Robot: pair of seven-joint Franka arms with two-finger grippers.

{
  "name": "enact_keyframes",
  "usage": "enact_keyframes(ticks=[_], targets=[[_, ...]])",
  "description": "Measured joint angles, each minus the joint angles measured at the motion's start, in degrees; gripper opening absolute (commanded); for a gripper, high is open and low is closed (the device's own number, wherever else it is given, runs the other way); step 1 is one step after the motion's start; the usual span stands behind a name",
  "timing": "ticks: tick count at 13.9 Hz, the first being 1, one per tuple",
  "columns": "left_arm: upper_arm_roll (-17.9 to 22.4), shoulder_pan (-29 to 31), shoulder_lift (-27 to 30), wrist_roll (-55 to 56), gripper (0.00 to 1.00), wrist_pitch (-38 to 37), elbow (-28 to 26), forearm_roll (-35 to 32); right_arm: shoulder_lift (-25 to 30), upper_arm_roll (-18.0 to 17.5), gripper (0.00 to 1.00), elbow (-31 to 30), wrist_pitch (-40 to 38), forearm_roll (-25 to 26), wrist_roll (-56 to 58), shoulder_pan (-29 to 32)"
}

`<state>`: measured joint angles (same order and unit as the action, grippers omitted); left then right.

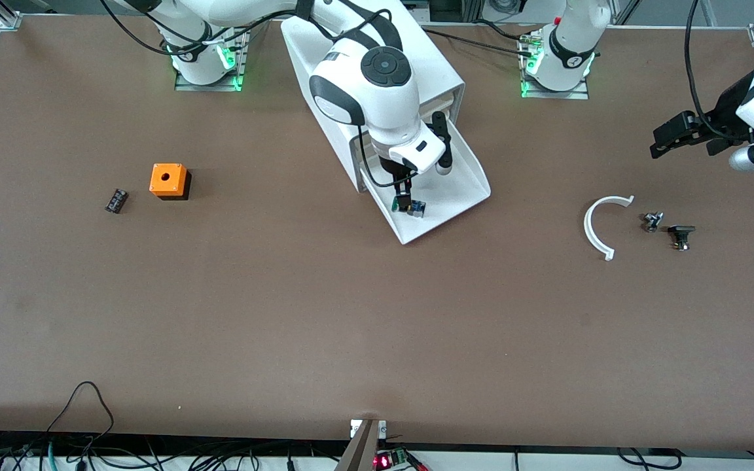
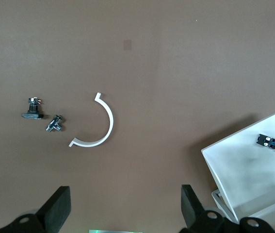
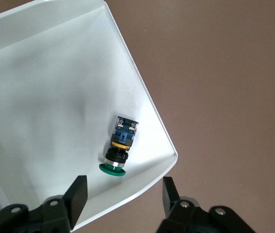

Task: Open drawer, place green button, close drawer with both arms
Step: 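Lower the button into the drawer and open the right gripper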

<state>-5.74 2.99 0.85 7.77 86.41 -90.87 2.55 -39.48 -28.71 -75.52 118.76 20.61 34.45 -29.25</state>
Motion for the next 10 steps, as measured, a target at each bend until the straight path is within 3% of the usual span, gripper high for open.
enact_keyframes(ticks=[4, 5, 10], targets=[[-0.23, 0.00, 0.00, 0.00, 1.00, 0.04, 0.00, 0.00, -0.01, 0.03, 0.77, 0.00, 0.00, 0.00, -0.42, 0.00], [-0.23, 0.00, 0.00, 0.00, 1.00, 0.04, 0.00, 0.00, -0.01, 0.03, 1.00, 0.00, 0.00, 0.00, -0.46, 0.00], [-0.23, 0.00, 0.00, 0.00, 1.00, 0.04, 0.00, 0.00, 0.01, 0.20, 1.00, 0.64, -0.03, -0.47, -3.04, 0.33]])
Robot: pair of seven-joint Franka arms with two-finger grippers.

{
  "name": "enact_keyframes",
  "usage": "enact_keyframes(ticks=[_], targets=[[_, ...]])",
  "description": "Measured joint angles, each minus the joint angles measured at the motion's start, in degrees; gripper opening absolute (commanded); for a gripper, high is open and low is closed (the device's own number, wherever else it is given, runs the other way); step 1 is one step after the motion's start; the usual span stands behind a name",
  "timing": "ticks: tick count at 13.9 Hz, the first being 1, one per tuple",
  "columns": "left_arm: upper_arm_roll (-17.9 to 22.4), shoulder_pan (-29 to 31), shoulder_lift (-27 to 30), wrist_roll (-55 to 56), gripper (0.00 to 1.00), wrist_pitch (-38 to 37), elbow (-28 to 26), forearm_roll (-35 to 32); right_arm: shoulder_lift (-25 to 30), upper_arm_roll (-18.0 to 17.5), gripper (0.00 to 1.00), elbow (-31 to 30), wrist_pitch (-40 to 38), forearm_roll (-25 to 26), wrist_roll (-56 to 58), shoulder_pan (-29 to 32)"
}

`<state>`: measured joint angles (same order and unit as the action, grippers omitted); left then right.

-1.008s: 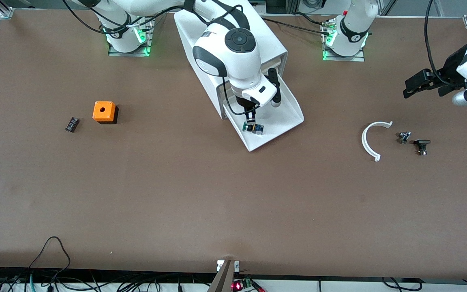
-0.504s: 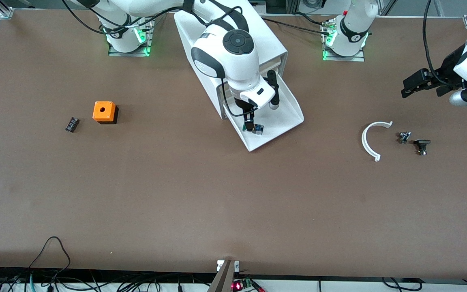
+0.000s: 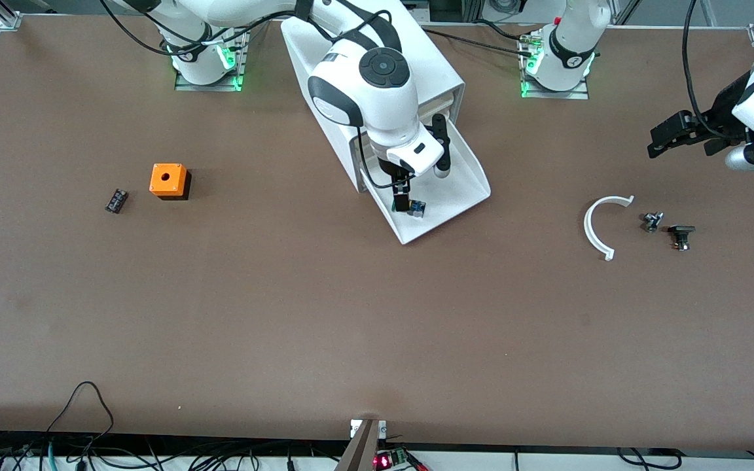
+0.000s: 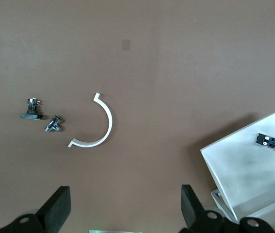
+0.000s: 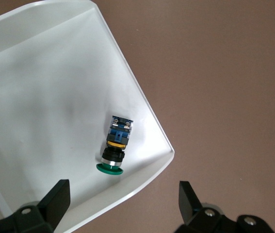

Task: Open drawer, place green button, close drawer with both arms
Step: 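Lower the button into the drawer and open the right gripper, then withdraw the right gripper from the drawer back to its rest pose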

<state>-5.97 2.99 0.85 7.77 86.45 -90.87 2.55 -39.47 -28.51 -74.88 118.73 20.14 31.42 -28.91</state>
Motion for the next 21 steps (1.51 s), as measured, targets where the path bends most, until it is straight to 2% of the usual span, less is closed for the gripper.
enact_keyframes(ticks=[5, 8, 13, 16, 19, 21], targets=[[-0.03, -0.02, 0.00, 0.00, 1.00, 0.00, 0.00, 0.00, 1.97, 1.37, 1.00, 4.99, -0.02, -1.08, -7.20, 3.26], [-0.08, -0.03, 0.00, 0.00, 1.00, 0.00, 0.00, 0.00, 4.68, 1.90, 1.00, 6.38, -0.02, -1.68, -9.60, 8.57], [-0.10, -0.03, 0.00, 0.00, 1.00, 0.00, 0.00, 0.00, 6.49, 2.79, 1.00, 6.44, -0.64, -1.95, -24.13, 15.32], [-0.10, -0.03, 0.00, 0.00, 1.00, 0.00, 0.00, 0.00, 6.73, 7.06, 1.00, 5.03, -2.51, -1.94, -36.02, 15.78], [-0.10, -0.03, 0.00, 0.00, 1.00, 0.00, 0.00, 0.00, 7.34, 11.46, 1.00, 3.82, -10.01, -1.95, -47.79, 15.94], [-0.11, -0.04, 0.00, 0.00, 1.00, 0.00, 0.00, 0.00, 7.79, 13.08, 1.00, 3.50, -16.36, -1.95, -54.22, 16.35]])
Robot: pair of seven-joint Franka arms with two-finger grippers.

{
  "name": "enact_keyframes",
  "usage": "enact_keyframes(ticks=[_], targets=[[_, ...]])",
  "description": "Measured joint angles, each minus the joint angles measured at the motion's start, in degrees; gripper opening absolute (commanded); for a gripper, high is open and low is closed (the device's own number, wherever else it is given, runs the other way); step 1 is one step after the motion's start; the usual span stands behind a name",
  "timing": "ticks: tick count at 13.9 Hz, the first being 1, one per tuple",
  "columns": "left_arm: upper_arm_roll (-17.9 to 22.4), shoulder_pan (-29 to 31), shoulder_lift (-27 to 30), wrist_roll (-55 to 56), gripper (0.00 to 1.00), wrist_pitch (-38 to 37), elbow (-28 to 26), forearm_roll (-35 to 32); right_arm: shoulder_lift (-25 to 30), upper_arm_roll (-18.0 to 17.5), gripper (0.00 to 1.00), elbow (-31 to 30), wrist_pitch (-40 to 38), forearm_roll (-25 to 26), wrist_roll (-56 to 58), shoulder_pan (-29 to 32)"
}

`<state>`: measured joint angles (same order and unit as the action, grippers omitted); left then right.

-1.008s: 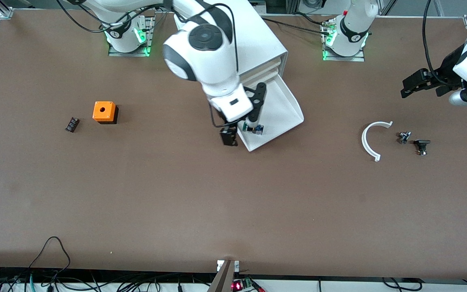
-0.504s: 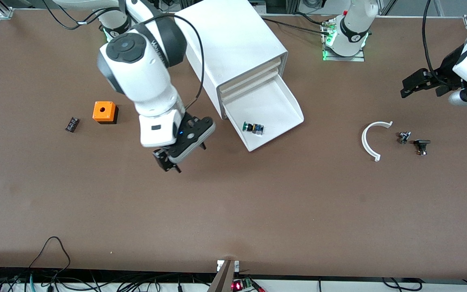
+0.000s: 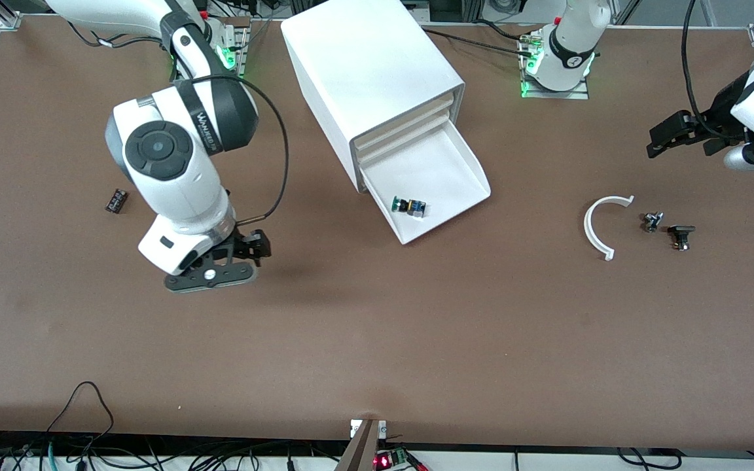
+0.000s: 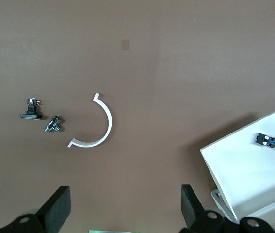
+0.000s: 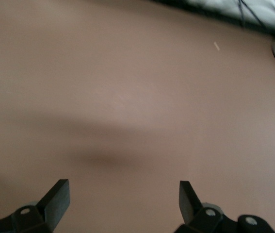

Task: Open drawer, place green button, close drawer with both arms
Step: 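Withdraw the right gripper from the drawer back to its rest pose, then move the left gripper to the front of the open drawer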

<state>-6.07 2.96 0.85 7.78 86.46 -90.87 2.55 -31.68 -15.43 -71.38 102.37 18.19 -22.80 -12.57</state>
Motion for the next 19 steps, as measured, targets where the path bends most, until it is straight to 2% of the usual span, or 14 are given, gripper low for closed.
enact_keyframes(ticks=[3, 7, 10, 11, 13, 16, 19], targets=[[-0.08, -0.14, -0.07, -0.04, 1.00, 0.29, -0.04, 0.00, 1.54, 0.64, 1.00, -0.85, -6.84, 0.00, -5.10, 3.06], [-0.21, -0.49, -3.51, 0.00, 1.00, 2.65, -0.13, -1.28, 6.16, 0.77, 1.00, -4.89, -7.41, -0.36, -4.49, 10.56], [-0.24, -0.66, -7.79, 0.18, 1.00, 6.33, -0.43, -1.26, 9.94, 0.89, 1.00, -6.34, -7.40, -3.95, 0.71, 15.02], [-0.28, -0.98, -9.42, 0.87, 1.00, 9.32, -1.57, -1.24, 11.36, 1.45, 1.00, -6.71, -7.41, -5.66, 2.90, 16.34], [-0.40, -2.62, -12.35, 5.51, 1.00, 16.90, -5.97, -1.21, 14.42, 4.86, 1.00, -7.70, -7.54, -8.54, 8.89, 17.71], [-1.46, -7.52, -16.85, 16.58, 1.00, 30.21, -12.12, -1.18, 18.17, 9.86, 1.00, -10.25, -8.25, -9.68, 17.88, 18.37], [-3.09, -12.15, -21.61, 27.39, 1.00, 44.37, -16.21, -1.18, 20.28, 11.09, 1.00, -13.76, -8.44, -9.78, 21.54, 18.44]])
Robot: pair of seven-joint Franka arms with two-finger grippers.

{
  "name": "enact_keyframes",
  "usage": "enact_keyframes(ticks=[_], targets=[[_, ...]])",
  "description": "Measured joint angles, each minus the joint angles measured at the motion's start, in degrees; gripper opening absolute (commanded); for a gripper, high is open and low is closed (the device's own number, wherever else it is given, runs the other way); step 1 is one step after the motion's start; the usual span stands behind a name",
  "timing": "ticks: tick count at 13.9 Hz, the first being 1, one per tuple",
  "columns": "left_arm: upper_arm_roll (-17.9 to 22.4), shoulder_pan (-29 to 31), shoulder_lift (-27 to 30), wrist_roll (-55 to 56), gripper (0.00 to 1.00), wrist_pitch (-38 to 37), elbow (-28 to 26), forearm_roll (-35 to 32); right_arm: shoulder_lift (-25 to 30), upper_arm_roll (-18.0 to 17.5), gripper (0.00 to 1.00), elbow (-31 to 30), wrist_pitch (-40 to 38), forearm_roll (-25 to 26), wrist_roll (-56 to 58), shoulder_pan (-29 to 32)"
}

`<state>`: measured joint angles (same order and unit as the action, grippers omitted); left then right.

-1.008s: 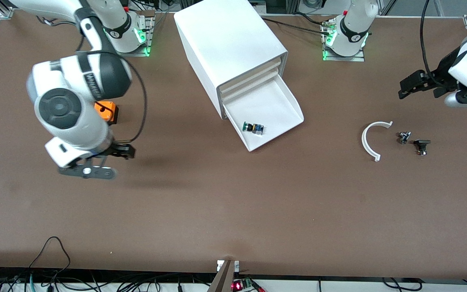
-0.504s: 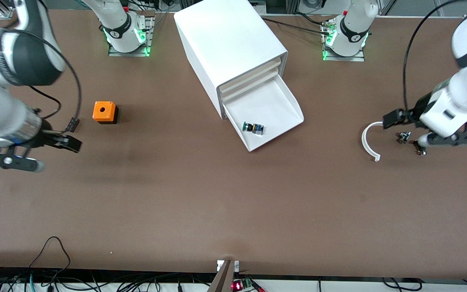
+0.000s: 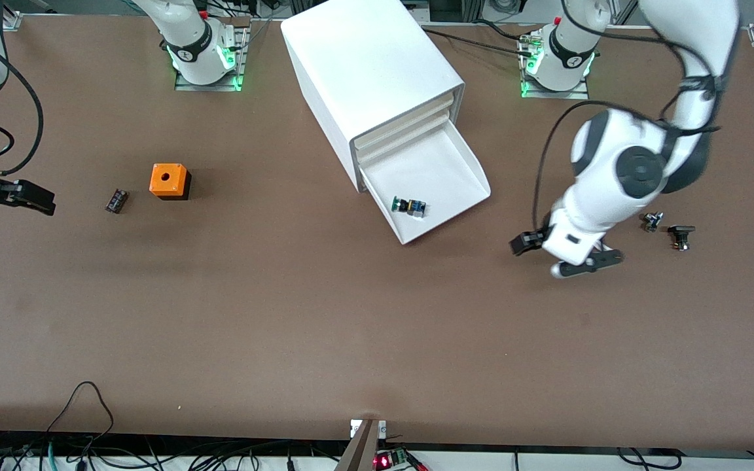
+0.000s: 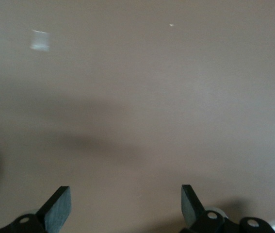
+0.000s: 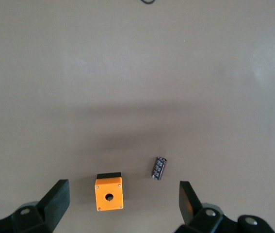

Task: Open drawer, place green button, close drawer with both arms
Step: 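Move the left gripper to the front of the open drawer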

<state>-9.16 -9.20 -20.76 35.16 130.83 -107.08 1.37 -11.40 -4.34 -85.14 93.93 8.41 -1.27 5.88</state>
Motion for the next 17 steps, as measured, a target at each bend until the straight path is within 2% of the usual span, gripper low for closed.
enact_keyframes(ticks=[5, 7, 11, 14, 17], targets=[[-0.11, -3.97, -9.03, 10.27, 1.00, 12.49, -1.18, 0.00, 5.40, -0.14, 1.00, -6.59, 0.03, -0.91, 2.70, -0.16], [-0.37, -5.08, -10.84, 12.14, 1.00, 13.65, -1.36, 0.00, 6.23, 0.32, 1.00, -7.38, 0.03, -1.01, 4.24, -0.13], [-4.32, -5.74, -9.89, 13.46, 1.00, 13.65, -4.57, 0.00, 6.27, 1.30, 1.00, -8.05, 0.15, -3.29, 4.84, -0.09], [-7.00, -5.83, -7.09, 13.96, 1.00, 13.66, -9.19, 0.00, 6.28, 1.90, 1.00, -8.27, 1.35, -6.14, 4.88, -0.08], [-9.61, -5.77, -3.76, 16.23, 1.00, 13.64, -13.83, 0.00, 6.44, 2.21, 1.00, -9.07, 1.88, -6.43, 4.93, -0.08]])
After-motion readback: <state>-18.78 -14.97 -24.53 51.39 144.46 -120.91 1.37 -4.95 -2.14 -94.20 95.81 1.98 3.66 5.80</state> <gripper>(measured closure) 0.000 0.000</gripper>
